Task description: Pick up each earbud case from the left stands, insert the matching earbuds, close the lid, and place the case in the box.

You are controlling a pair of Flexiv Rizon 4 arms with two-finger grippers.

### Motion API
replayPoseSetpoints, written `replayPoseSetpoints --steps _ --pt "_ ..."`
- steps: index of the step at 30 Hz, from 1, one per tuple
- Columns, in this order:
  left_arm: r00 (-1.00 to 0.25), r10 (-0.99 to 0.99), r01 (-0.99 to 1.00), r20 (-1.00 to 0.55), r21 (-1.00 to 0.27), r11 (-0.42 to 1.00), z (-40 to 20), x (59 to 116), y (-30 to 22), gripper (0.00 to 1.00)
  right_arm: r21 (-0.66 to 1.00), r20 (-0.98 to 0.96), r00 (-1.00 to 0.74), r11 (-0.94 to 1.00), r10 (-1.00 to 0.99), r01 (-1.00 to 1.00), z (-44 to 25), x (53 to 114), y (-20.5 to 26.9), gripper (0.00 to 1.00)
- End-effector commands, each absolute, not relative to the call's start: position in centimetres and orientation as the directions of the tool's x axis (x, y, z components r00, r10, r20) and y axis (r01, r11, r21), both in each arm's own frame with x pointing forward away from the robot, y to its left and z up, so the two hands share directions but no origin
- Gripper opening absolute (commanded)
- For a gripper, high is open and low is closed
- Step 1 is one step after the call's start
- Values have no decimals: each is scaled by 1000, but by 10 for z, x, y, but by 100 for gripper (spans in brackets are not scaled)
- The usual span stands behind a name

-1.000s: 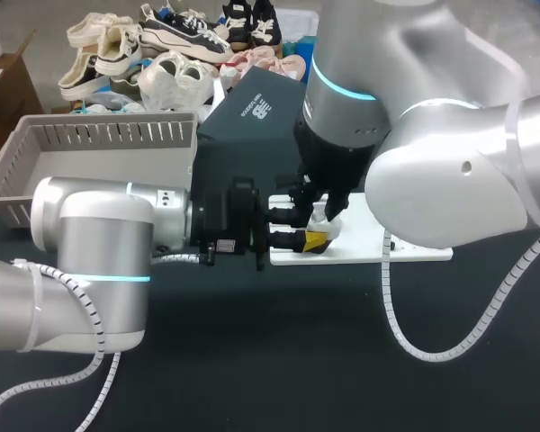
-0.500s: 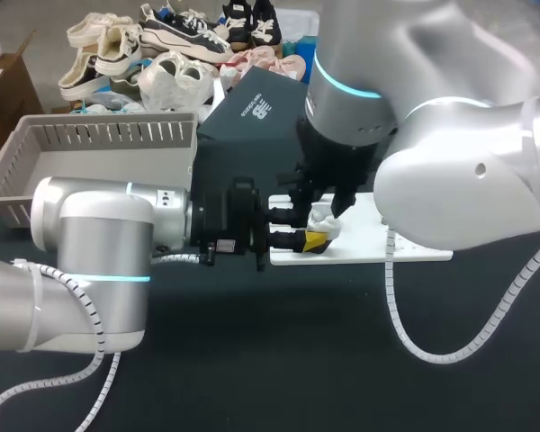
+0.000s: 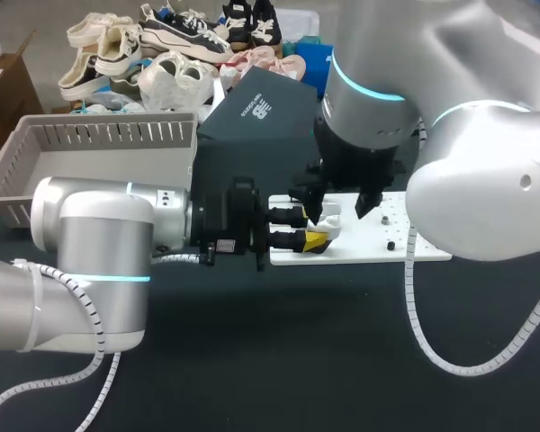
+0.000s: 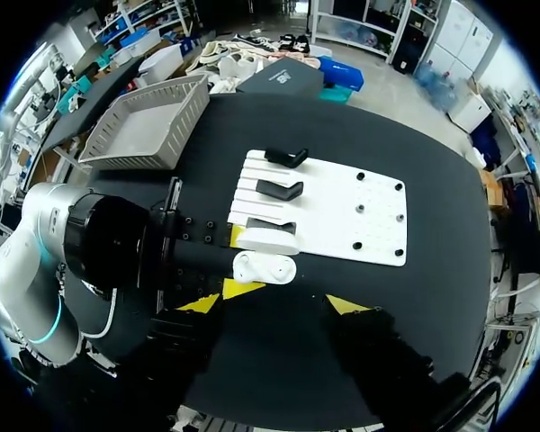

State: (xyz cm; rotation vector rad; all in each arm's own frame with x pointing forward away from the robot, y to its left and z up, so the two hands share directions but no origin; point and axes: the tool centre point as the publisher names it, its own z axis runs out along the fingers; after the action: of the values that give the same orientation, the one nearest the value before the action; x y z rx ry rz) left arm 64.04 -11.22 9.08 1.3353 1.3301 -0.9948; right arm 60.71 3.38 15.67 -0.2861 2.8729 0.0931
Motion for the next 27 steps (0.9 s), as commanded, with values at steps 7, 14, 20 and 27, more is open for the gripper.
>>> replayPoseSetpoints --steps 7,14,20,27 --pt "72 202 994 -977 88 70 90 639 -113 0 37 -245 -955 983 -165 -179 146 600 21 78" --pt "72 202 994 -977 88 70 90 639 -113 0 39 -227 -962 985 -155 -167 140 605 19 78" --pt "72 202 994 -977 88 70 90 639 -113 0 42 -214 -966 987 -146 -158 135 613 20 76" --pt "72 202 994 -977 88 70 90 639 -113 0 49 -197 -968 985 -153 -166 132 620 25 75"
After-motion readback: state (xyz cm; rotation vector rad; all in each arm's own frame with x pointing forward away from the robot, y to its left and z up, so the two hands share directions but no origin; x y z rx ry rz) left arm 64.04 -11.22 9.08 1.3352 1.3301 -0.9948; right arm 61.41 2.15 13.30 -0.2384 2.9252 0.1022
